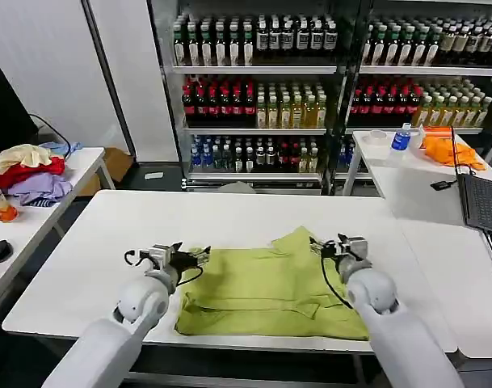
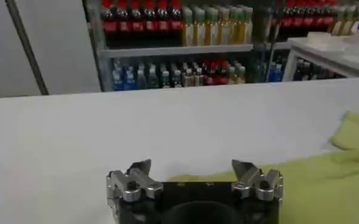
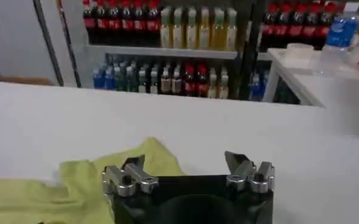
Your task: Fold and organize the clothes.
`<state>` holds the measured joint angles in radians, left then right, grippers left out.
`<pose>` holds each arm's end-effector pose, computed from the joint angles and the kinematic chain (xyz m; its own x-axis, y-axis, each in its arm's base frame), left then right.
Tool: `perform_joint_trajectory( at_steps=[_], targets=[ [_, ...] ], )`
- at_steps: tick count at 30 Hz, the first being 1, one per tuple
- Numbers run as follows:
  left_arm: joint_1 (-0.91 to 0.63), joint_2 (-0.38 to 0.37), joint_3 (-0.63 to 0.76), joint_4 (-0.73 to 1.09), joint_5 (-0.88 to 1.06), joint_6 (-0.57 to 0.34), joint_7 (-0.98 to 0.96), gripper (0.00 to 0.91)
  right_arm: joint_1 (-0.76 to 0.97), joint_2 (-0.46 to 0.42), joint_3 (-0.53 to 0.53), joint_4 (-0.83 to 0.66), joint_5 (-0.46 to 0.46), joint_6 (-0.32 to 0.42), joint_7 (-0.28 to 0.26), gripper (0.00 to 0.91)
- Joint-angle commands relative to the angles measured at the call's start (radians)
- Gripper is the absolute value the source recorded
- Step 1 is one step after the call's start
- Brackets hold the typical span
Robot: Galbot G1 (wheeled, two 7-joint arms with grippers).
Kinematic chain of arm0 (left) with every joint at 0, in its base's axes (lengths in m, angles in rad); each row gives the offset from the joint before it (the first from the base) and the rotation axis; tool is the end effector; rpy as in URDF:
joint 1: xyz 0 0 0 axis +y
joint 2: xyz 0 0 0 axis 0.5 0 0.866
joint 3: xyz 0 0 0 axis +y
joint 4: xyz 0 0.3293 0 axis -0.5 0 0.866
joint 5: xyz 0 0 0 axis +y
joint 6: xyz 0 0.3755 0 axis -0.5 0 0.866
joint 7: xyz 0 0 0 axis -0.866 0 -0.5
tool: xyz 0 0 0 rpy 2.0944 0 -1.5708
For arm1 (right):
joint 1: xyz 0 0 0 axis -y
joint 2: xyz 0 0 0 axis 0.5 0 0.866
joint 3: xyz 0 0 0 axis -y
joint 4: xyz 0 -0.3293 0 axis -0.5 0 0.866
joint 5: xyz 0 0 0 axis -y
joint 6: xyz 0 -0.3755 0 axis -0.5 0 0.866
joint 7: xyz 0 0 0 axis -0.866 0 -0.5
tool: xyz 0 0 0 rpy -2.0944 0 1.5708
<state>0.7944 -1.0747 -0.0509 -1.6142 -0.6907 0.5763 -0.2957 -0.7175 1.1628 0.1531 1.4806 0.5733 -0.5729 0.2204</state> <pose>0.4126 -0.0012 -0.2617 -0.8430 0.1524 0.5158 0.1858 0.9825 0.0133 0.4551 -0.0198 -0.2533 -0.8767 -0.0911 0.4723 -0.1134 0.9934 -0.0189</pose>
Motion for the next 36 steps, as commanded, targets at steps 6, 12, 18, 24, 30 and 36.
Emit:
perform_joint_trajectory(
  at_steps=[6, 12, 18, 24, 30, 36],
  targets=[
    [-0.050, -0.040, 0.033, 0.101, 0.015, 0.003, -0.018, 0.907, 0.181, 0.103, -0.081, -0.251, -0.013, -0.001, -0.001, 0.907],
    [-0.018, -0.031, 0.016, 0.081, 0.002, 0.003, -0.016, 0.907, 0.223, 0.130, -0.112, -0.324, -0.018, -0.004, -0.009, 0.907],
    [0.013, -0.014, 0.006, 0.059, -0.019, 0.002, -0.013, 0.131, 0.220, 0.149, -0.111, -0.346, -0.013, -0.003, -0.008, 0.000],
    [0.025, -0.008, -0.002, 0.051, -0.028, 0.002, -0.005, 0.040, 0.203, 0.151, -0.107, -0.336, -0.012, 0.000, -0.008, 0.000],
    [0.031, -0.002, -0.011, 0.038, -0.045, 0.001, 0.005, 0.030, 0.181, 0.142, -0.099, -0.309, -0.008, 0.002, -0.008, 0.000],
    [0.036, 0.002, -0.025, 0.009, -0.077, -0.007, 0.018, 0.030, 0.143, 0.129, -0.090, -0.217, -0.009, 0.012, -0.003, 0.000]
  ],
)
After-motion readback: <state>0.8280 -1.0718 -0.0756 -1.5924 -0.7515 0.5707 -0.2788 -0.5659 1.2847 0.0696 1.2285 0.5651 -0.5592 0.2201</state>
